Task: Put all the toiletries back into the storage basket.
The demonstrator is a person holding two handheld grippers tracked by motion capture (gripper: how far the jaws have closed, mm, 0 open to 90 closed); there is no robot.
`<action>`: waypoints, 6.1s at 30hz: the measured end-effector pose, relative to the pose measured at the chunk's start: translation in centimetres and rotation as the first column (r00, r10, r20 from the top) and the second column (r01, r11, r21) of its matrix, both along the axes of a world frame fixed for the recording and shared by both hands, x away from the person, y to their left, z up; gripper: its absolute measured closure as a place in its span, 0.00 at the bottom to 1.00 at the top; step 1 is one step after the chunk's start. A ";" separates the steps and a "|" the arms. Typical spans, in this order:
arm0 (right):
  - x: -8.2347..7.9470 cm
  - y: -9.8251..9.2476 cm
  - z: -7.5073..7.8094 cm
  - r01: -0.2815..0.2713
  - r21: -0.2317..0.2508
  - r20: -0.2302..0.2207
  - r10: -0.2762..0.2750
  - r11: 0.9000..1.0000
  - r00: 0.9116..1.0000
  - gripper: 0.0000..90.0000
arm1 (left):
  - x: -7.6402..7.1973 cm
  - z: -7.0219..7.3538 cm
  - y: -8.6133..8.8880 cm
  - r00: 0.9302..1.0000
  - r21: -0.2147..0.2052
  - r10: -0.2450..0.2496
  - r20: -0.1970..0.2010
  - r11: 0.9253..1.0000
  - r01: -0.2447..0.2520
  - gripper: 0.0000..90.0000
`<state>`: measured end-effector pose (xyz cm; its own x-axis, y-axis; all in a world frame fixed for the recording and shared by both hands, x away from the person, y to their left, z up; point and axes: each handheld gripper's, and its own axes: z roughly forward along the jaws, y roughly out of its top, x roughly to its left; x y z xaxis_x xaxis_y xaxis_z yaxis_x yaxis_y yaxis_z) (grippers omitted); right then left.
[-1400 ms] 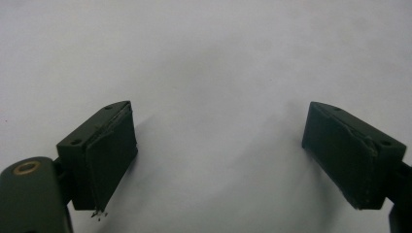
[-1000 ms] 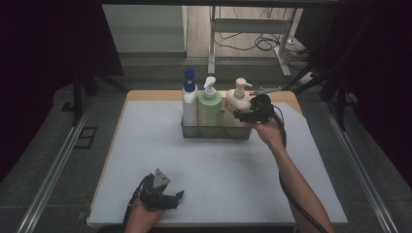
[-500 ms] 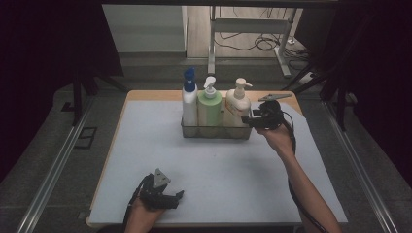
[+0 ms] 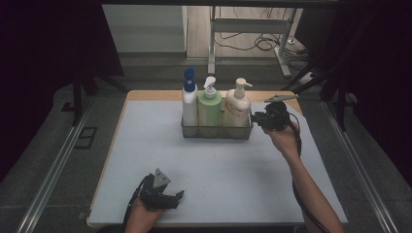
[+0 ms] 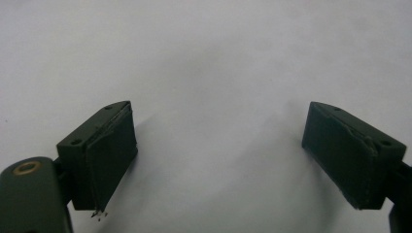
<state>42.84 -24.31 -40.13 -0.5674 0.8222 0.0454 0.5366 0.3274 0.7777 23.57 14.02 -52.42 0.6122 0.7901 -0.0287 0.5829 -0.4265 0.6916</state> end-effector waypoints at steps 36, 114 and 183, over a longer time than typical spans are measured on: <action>4.8 1.4 -3.8 0.025 -0.010 -0.081 -0.026 1.000 0.996 0.99 | 0.0 0.0 0.0 1.000 0.001 0.000 0.000 1.000 0.000 0.14; 3.6 4.0 -4.4 -0.056 -0.015 -0.096 0.054 0.998 0.994 0.90 | 0.0 0.0 0.0 1.000 0.000 0.000 -0.001 1.000 0.000 0.14; -3.8 3.2 -2.3 -0.187 -0.082 -0.066 0.182 0.979 0.981 0.15 | 0.0 0.0 0.0 1.000 0.002 -0.002 -0.001 1.000 0.002 0.14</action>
<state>39.02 -21.07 -42.43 -0.7080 0.7061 0.0148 0.5038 0.4902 0.7112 23.57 14.05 -52.41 0.6137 0.7891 -0.0272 0.5826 -0.4293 0.6901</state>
